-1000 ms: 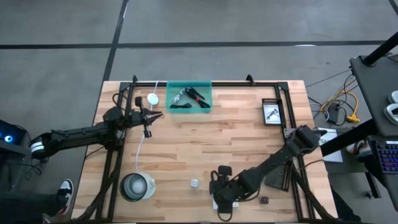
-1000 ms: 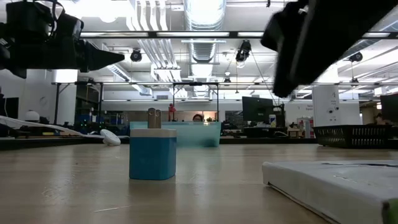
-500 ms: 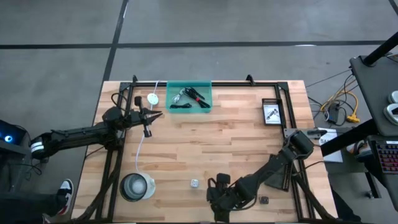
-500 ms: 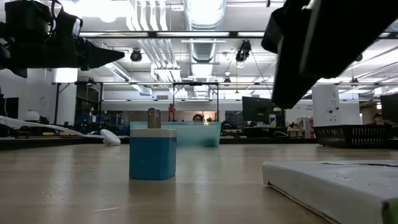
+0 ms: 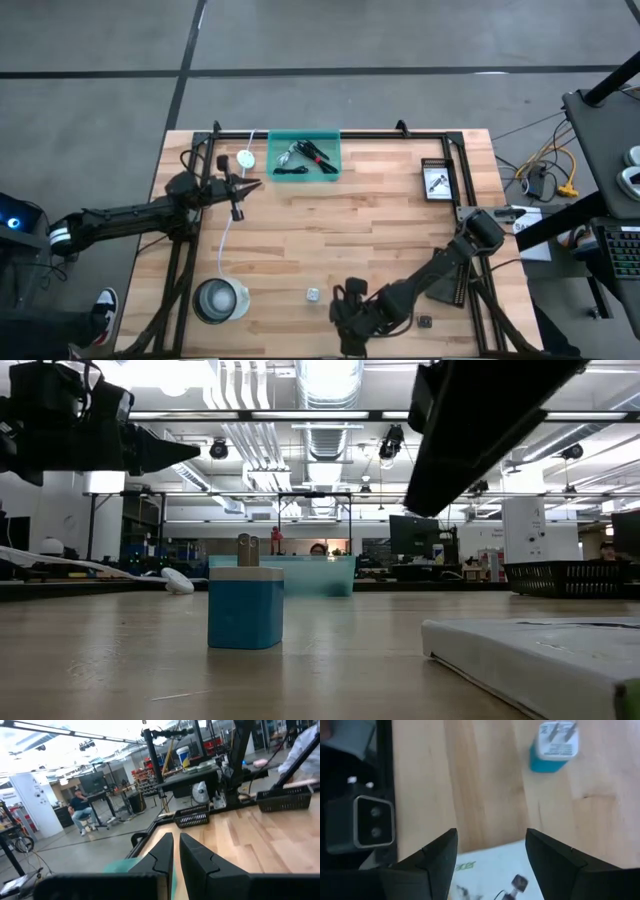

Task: Pick and place items into bin
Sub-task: Put the card reader box into the top black bin

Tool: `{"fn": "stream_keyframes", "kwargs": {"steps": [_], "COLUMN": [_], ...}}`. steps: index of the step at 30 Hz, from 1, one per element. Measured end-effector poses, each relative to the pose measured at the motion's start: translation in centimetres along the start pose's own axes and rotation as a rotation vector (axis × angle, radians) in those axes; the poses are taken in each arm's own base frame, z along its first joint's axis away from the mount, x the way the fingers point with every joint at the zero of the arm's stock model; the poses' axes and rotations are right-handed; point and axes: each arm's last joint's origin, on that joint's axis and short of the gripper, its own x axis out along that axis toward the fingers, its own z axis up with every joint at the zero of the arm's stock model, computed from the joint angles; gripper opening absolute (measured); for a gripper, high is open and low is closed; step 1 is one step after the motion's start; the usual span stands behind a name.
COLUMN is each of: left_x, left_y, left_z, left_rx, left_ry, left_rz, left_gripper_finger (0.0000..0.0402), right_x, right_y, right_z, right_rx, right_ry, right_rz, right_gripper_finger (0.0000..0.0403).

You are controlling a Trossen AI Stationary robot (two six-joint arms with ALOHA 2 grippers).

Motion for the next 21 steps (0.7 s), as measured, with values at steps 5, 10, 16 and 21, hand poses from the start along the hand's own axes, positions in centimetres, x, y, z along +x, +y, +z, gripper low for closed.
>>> {"fn": "stream_keyframes", "kwargs": {"steps": [5,10,16,21], "left_x": [-0.02,0.03,0.03,0.03], "left_y": [0.07,0.04,0.03,0.03], "left_z": [0.23,0.1,0.07,0.08], "left_rx": [0.001,-0.003,-0.003,-0.003], "left_ry": [-0.023,-0.011,-0.009,-0.009], "left_rz": [0.007,0.004,0.003,0.003], "left_gripper_finger": [0.0015,0.0015,0.0015,0.0015], "right_x": [-0.01,-0.01,-0.02,-0.05], "right_y": [0.01,0.02,0.01,0.54], "right_z": [-0.03,-0.04,-0.03,0.27], "right_rx": [-0.01,-0.099,-0.184,-0.244], "right_ry": [-0.005,-0.003,-0.004,-0.036], "right_rz": [-0.006,-0.006,-0.005,0.053], "right_gripper_finger": [0.0219,0.0219,0.0219,0.0219]}}
